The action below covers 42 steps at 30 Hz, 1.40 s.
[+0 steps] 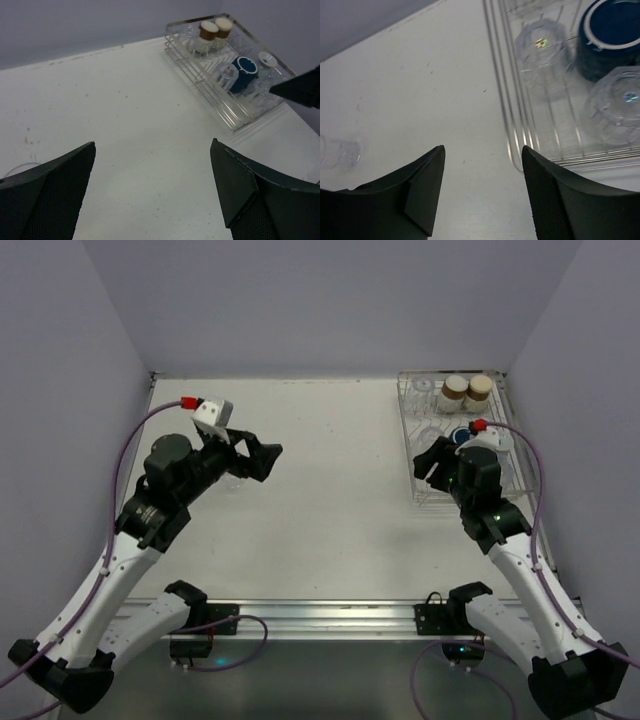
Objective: Unload the cups from the dish rack
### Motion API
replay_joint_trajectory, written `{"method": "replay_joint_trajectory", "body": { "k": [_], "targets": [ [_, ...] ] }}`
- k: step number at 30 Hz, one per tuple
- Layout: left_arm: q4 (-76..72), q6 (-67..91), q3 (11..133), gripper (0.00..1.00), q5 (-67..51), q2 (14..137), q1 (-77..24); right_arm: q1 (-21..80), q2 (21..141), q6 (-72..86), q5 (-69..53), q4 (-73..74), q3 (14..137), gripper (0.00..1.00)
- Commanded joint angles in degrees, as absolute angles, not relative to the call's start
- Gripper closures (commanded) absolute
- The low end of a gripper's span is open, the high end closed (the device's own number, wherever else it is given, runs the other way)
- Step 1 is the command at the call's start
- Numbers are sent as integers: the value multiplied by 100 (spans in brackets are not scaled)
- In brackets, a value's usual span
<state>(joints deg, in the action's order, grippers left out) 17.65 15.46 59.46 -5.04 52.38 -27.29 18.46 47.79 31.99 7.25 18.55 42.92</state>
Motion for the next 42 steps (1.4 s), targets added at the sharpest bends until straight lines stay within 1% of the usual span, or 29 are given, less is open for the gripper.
{"method": "replay_joint_trajectory", "body": {
  "k": [1,3,6,7,9,14,17,18,22,32,37,39,40,41,42],
  "targets": [
    [1029,1652,5108,0,-1911,4810,-2698,1311,4965,3023,1958,2329,4728,35],
    [863,1696,4740,0,-2117,4598,-2707,960,5105,3050,2135,2338,4763,38],
    [651,1687,4421,0,-2443,4263,-2724,608,5413,3050,2504,2338,4895,38],
    [624,1635,4377,0,-2530,4176,-2768,528,5719,3032,2487,2390,4965,37],
    [728,1486,4359,0,-2409,4114,-3058,283,5984,2954,2487,2461,5150,37],
    [1010,1283,4342,0,-1635,3709,-3690,53,6801,2603,1891,2531,5449,19],
    [1072,1231,4386,0,-1486,3630,-3831,26,7136,2523,2065,2680,5704,18],
    [1107,1222,4377,0,-1442,3612,-3858,-165,7311,2496,2057,2689,5800,18],
    [1169,1195,4395,0,-1222,3595,-3920,-237,7611,2347,1881,2689,5871,18],
    [1187,1187,4386,0,-1116,3735,-3937,-272,8411,2294,1512,2646,6020,17],
    [1187,1187,4386,0,-1090,3788,-3946,-264,8534,2294,1424,2646,6029,20],
    [1187,1195,4386,0,-1072,3806,-3946,-264,8508,2320,1441,2646,6021,30],
    [1178,1204,4386,0,-1064,3823,-3946,-264,8456,2373,1650,2637,6003,35],
    [1178,1213,4377,0,-1055,3832,-3938,-264,8264,2382,1739,2593,5968,46],
    [1186,1213,4386,0,-1098,3858,-3946,-238,8140,2391,1784,2558,5942,47]
  ]
}}
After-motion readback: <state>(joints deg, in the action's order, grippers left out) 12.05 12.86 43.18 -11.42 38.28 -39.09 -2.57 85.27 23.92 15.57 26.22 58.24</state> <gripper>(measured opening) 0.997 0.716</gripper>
